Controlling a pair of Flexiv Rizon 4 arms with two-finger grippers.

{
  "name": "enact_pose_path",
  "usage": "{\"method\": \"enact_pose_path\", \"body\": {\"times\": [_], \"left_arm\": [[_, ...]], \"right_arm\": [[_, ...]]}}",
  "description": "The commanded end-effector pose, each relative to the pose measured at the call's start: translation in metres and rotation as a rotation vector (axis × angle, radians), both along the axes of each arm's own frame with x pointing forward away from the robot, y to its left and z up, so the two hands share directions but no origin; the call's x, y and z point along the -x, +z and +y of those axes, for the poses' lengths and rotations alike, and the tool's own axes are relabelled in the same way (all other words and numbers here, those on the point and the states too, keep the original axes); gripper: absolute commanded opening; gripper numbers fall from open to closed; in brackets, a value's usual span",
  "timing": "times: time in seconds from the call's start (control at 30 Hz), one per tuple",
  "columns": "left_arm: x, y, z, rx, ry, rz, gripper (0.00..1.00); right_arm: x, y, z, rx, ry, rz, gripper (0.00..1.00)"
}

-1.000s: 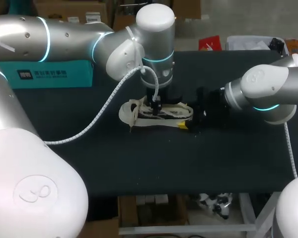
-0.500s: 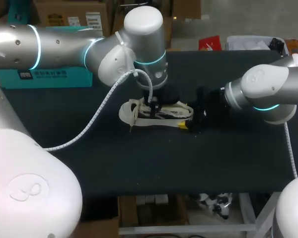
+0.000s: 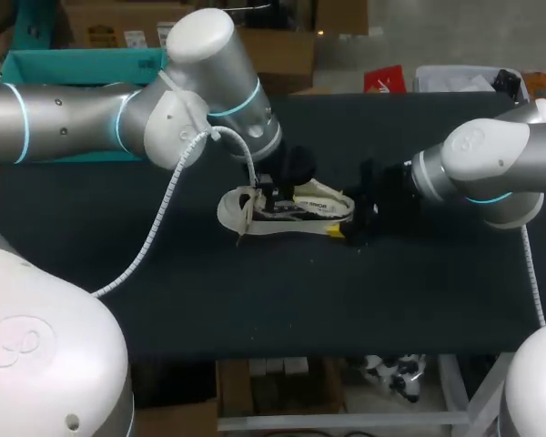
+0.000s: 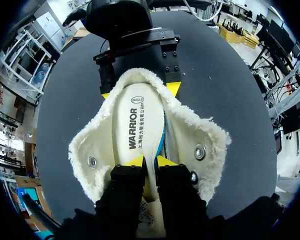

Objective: Open the shoe tongue, take the insole out of the shoe, put the insole back into the shoe, and pack the shoe into the shoebox

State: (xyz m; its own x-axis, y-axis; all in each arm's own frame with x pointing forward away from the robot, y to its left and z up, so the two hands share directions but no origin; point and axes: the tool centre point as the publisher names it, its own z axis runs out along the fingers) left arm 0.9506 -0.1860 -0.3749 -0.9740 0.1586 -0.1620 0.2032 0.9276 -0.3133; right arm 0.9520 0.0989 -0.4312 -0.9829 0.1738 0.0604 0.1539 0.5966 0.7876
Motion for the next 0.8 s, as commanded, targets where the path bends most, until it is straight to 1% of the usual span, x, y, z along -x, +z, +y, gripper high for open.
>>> {"method": "enact_pose_path", "body": {"times": [0.03,0.37,0.6,0.73,0.8], "left_arm": [[0.004,0.014,0.007,0.063,-0.013,0.015,0.00],[0.004,0.035,0.003,0.152,-0.057,0.074,0.00],[0.008,0.049,0.001,0.198,-0.075,0.084,0.00],[0.009,0.055,-0.001,0.229,-0.092,0.101,0.00],[0.010,0.059,-0.002,0.230,-0.096,0.113,0.00]], "right_arm": [[-0.001,-0.007,-0.001,-0.001,0.001,0.001,0.00],[-0.001,-0.007,-0.001,-0.001,0.001,0.001,0.00],[-0.001,-0.007,-0.001,-0.001,0.001,0.001,0.00],[-0.001,-0.007,-0.001,-0.001,0.001,0.001,0.00],[-0.001,-0.007,-0.001,-0.001,0.001,0.001,0.00]]}}
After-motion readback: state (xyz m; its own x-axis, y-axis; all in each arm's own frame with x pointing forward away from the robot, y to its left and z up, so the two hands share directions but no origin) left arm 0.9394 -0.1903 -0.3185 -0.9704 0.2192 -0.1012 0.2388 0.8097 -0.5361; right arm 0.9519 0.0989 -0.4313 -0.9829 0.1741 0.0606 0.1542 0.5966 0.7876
